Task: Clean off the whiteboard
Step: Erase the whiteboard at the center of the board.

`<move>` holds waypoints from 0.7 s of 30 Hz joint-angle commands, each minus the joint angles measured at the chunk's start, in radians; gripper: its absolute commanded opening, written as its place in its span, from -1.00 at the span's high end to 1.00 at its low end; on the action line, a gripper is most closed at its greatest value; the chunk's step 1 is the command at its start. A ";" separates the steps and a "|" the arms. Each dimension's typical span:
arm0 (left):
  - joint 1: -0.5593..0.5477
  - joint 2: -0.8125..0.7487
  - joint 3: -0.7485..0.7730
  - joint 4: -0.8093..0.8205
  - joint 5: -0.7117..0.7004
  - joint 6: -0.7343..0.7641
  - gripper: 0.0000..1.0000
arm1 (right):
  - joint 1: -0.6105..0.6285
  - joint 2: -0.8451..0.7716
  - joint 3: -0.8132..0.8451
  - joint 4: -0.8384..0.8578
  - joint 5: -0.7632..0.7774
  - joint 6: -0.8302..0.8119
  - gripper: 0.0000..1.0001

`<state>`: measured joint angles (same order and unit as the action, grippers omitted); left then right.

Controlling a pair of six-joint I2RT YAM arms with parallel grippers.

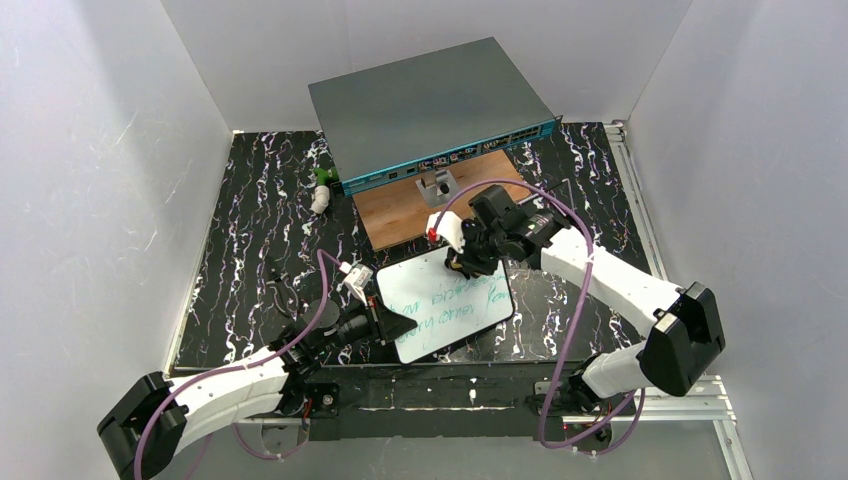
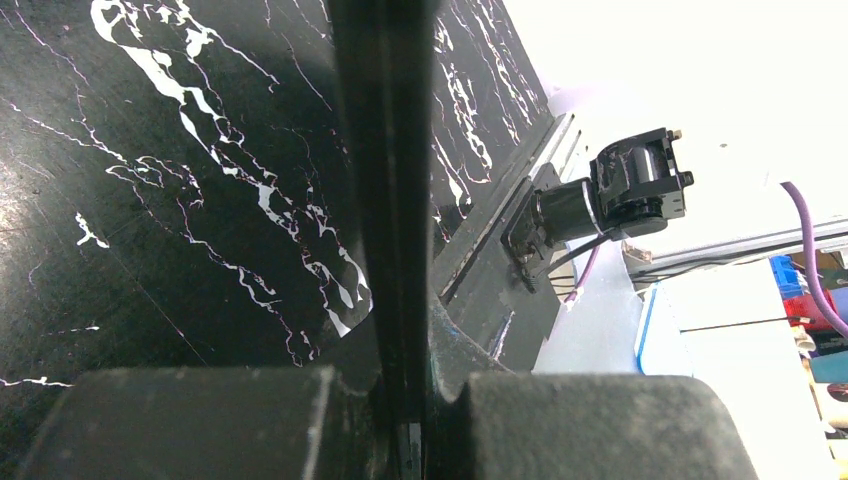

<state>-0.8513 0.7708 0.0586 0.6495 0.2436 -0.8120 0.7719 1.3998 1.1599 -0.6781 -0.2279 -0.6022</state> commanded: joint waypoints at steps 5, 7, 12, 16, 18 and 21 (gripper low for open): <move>-0.005 -0.031 0.007 0.052 0.010 0.024 1.00 | -0.016 -0.070 -0.100 0.055 0.066 -0.057 0.97; -0.005 -0.028 0.007 0.054 0.010 0.025 1.00 | -0.013 -0.092 -0.124 0.034 0.008 -0.080 0.97; -0.005 -0.014 0.007 0.063 0.012 0.025 1.00 | 0.035 -0.094 -0.130 -0.042 -0.087 -0.132 0.97; -0.005 -0.026 0.010 0.049 0.011 0.025 1.00 | 0.072 -0.077 -0.135 -0.053 -0.054 -0.165 0.97; -0.005 -0.035 0.010 0.039 0.008 0.026 1.00 | 0.072 -0.078 -0.136 -0.024 0.019 -0.147 0.97; -0.005 -0.036 0.010 0.035 0.005 0.034 1.00 | 0.057 -0.084 -0.121 0.039 0.097 -0.084 0.97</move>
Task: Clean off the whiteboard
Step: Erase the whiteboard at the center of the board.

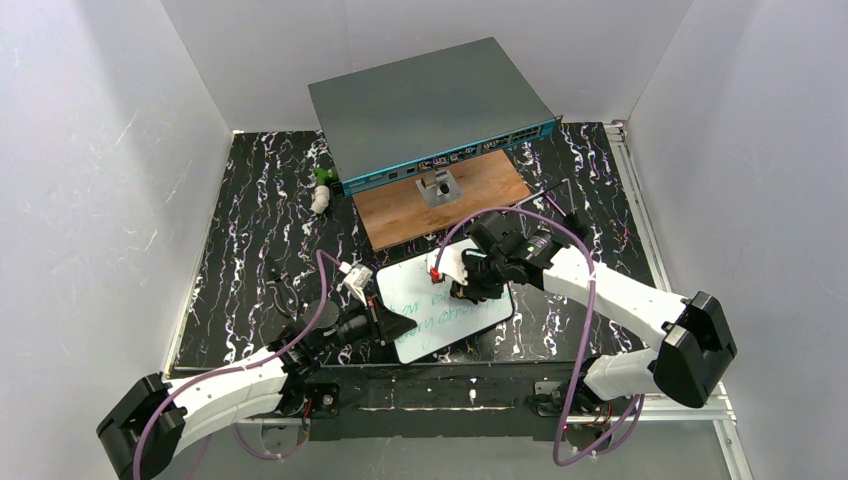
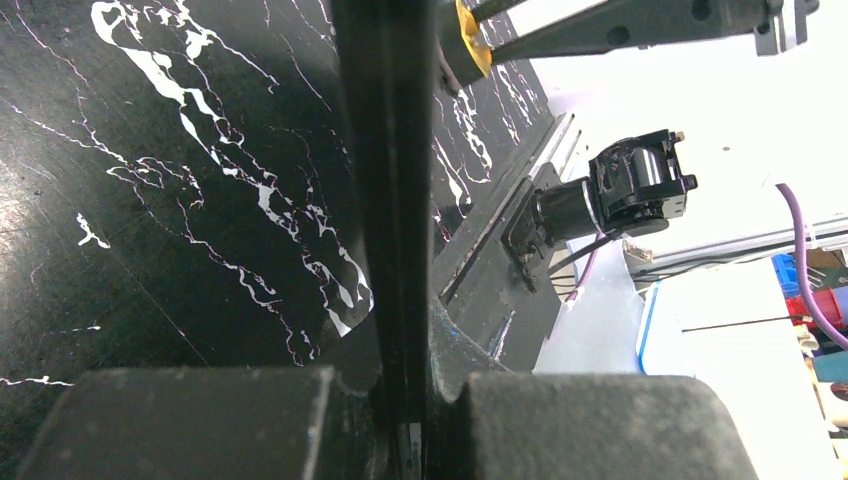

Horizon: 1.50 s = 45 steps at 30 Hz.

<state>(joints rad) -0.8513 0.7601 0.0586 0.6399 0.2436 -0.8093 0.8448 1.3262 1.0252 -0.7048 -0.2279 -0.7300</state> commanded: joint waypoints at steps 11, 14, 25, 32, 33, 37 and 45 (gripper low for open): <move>-0.005 0.011 0.017 0.064 0.005 0.031 1.00 | -0.006 -0.035 -0.019 0.047 -0.007 0.014 0.97; -0.005 0.018 0.018 0.064 0.005 0.030 1.00 | 0.000 -0.056 -0.048 0.041 -0.028 -0.012 0.97; -0.005 0.011 0.020 0.056 0.005 0.030 1.00 | -0.060 -0.004 0.018 0.192 0.267 0.100 0.97; -0.006 -0.011 0.019 0.042 -0.001 0.028 1.00 | -0.061 -0.009 0.003 0.120 0.146 0.065 0.97; -0.005 -0.012 0.017 0.045 -0.003 0.027 1.00 | -0.051 -0.017 -0.006 0.098 0.105 0.047 0.97; -0.005 -0.009 0.018 0.049 -0.007 0.025 1.00 | 0.022 -0.031 -0.046 0.049 0.041 -0.020 0.97; -0.005 -0.005 0.021 0.049 -0.006 0.017 1.00 | 0.026 0.028 0.023 0.151 0.247 0.089 0.97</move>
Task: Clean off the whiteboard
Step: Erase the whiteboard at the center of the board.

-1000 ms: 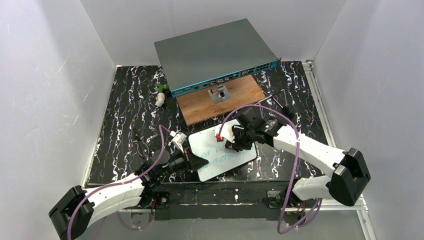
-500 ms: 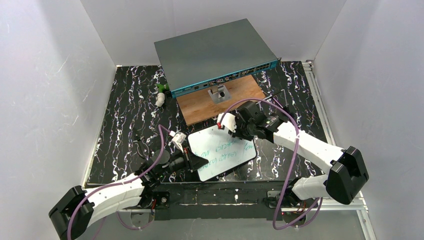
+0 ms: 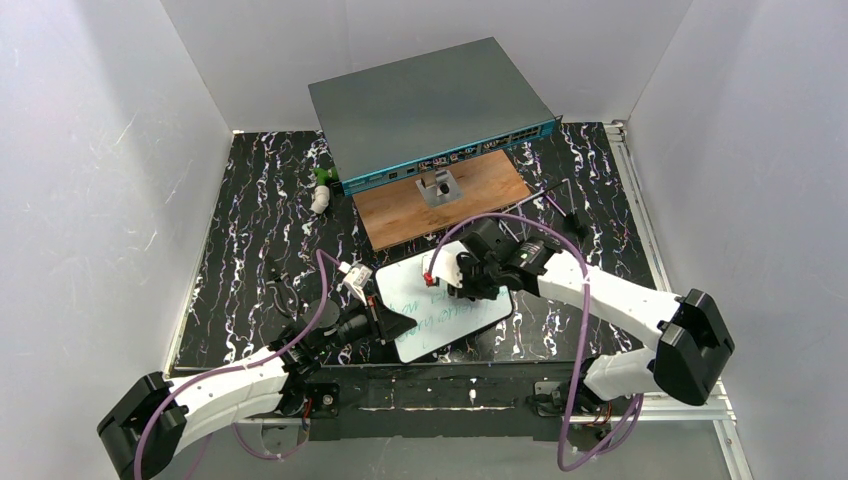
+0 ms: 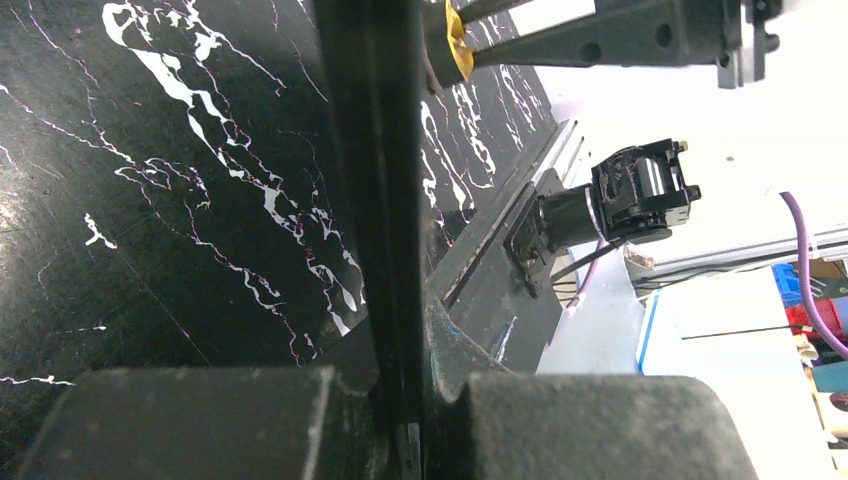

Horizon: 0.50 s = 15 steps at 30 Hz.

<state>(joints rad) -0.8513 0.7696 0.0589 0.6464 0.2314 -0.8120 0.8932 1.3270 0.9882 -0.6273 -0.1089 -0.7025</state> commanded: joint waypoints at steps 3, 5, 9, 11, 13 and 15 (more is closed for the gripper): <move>-0.005 -0.018 0.021 0.040 0.006 0.021 1.00 | -0.070 0.035 0.088 0.103 0.188 0.109 0.97; -0.005 -0.014 0.021 0.043 0.007 0.021 1.00 | -0.088 0.040 0.085 0.131 0.237 0.119 0.97; -0.005 0.000 0.025 0.053 0.013 0.021 1.00 | -0.105 0.064 0.076 0.156 0.298 0.121 0.97; -0.005 0.001 0.027 0.052 0.015 0.021 1.00 | -0.106 0.075 0.079 0.153 0.299 0.117 0.97; -0.005 -0.004 0.027 0.050 0.014 0.020 1.00 | -0.106 0.075 0.087 0.121 0.263 0.105 0.97; -0.005 -0.012 0.025 0.044 0.013 0.021 1.00 | -0.101 0.064 0.096 0.044 0.115 0.066 0.97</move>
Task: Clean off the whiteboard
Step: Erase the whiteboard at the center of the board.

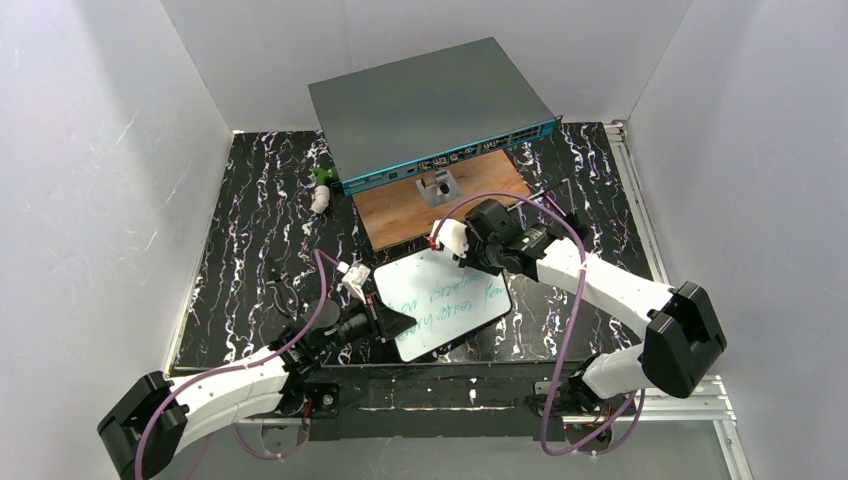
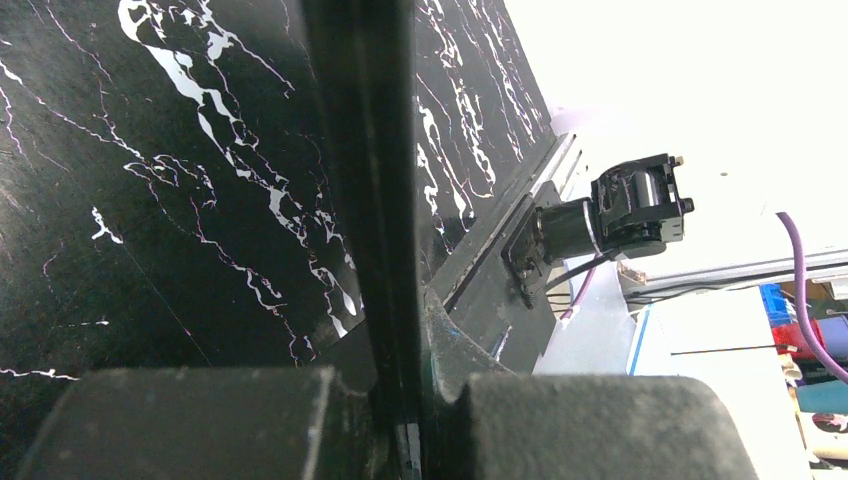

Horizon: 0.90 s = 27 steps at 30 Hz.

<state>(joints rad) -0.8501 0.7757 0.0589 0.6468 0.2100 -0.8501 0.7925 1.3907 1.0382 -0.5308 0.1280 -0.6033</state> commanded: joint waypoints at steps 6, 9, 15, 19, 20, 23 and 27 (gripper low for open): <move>-0.006 -0.020 0.024 0.043 0.036 0.062 1.00 | 0.071 -0.036 -0.004 -0.107 -0.263 -0.093 0.97; -0.006 -0.011 0.024 0.052 0.038 0.061 1.00 | 0.061 -0.012 0.045 -0.048 -0.169 -0.027 0.97; -0.007 -0.017 0.028 0.045 0.039 0.061 1.00 | -0.004 0.061 0.106 0.031 0.043 0.040 0.97; -0.006 -0.027 0.019 0.046 0.036 0.062 1.00 | -0.008 0.042 0.055 0.029 0.027 0.019 0.97; -0.006 -0.026 0.018 0.049 0.035 0.061 1.00 | -0.002 0.031 0.044 0.017 -0.015 0.006 0.97; -0.006 -0.017 0.018 0.060 0.036 0.061 1.00 | 0.043 0.003 0.002 -0.017 -0.101 -0.037 0.97; -0.006 -0.020 0.017 0.058 0.037 0.057 1.00 | 0.034 0.012 -0.010 0.024 -0.022 -0.029 0.97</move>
<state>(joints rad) -0.8471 0.7715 0.0589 0.6460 0.1944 -0.8440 0.8249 1.4033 1.0473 -0.5434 0.0952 -0.6209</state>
